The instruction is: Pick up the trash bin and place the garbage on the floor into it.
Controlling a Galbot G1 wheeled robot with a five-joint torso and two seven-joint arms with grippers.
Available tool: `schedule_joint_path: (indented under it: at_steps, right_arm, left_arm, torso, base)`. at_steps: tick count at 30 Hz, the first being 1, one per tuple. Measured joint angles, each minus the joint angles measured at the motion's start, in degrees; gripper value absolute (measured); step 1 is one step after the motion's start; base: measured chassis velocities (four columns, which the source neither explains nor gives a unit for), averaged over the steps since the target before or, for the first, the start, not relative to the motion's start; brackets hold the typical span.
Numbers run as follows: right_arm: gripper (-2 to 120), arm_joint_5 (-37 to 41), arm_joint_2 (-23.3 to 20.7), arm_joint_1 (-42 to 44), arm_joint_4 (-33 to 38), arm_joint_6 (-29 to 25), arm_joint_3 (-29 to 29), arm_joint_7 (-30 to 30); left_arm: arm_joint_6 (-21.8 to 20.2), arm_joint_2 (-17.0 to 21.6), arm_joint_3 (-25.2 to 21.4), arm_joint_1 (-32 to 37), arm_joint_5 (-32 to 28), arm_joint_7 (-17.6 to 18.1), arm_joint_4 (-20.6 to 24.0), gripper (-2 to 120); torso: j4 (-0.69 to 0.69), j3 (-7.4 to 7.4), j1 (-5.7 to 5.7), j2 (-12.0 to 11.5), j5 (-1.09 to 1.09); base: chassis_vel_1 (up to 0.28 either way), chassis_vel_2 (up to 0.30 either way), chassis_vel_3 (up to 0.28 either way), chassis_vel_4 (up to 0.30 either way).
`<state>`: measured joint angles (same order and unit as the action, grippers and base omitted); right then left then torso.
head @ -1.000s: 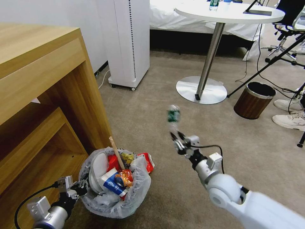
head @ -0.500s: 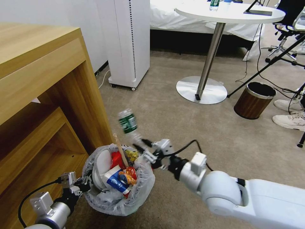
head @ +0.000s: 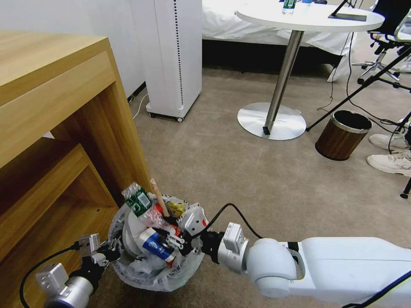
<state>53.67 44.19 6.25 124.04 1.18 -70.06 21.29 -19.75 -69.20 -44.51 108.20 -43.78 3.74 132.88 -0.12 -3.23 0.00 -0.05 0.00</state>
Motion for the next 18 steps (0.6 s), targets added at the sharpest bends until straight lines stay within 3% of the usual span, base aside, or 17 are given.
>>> schedule_joint_path:
  at_steps: [18]
  right_arm:
    - [25,0.8,4.4,0.7,-5.4,2.0,-2.1,2.2]
  left_arm:
    - [0.4,-0.6,-0.1,0.4,0.4,-0.4,0.3,0]
  torso:
    - [0.01,0.00,0.00,0.0,0.00]
  base:
    - [0.000,0.000,0.000,0.000]
